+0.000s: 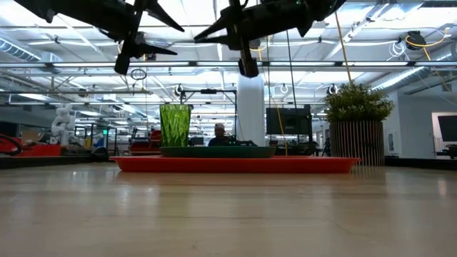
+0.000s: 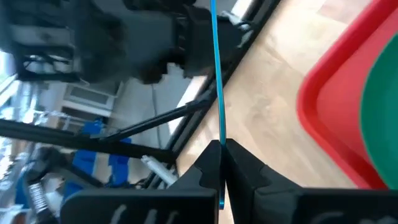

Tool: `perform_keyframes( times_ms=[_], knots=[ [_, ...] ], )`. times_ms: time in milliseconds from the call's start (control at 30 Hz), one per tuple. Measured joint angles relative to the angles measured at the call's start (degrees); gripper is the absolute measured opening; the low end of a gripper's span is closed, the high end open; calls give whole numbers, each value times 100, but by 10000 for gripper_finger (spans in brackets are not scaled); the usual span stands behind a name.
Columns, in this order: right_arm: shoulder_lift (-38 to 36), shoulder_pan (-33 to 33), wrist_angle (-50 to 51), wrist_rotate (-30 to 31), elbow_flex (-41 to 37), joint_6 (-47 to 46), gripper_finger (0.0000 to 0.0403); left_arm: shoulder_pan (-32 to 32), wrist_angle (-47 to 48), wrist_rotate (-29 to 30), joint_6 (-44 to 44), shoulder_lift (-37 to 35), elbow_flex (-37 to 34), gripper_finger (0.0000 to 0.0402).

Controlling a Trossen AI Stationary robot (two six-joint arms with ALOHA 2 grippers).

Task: Pick and place plate/cup/fork/spoon on tray
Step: Put the blue fork on the orange serving tray to the right of the green plate

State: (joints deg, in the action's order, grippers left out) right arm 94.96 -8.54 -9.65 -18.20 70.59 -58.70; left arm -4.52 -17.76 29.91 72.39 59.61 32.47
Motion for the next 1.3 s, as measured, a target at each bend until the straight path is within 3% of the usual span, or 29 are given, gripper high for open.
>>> perform_keyframes(
  times_ms=[233,633,1033,1300],
  knots=[
    [-515,-189,556,-16,2,174,0,-150,328,-447,1,0,0,240],
    [-1792,-697,1921,49,2,564,0,-451,495,-457,-12,0,0,241],
    [-3275,-691,3676,999,-6,508,0,-789,539,-453,360,0,0,241],
    [-4192,-378,3044,1784,-866,-372,0,-1008,432,-441,417,0,0,241]
  ],
)
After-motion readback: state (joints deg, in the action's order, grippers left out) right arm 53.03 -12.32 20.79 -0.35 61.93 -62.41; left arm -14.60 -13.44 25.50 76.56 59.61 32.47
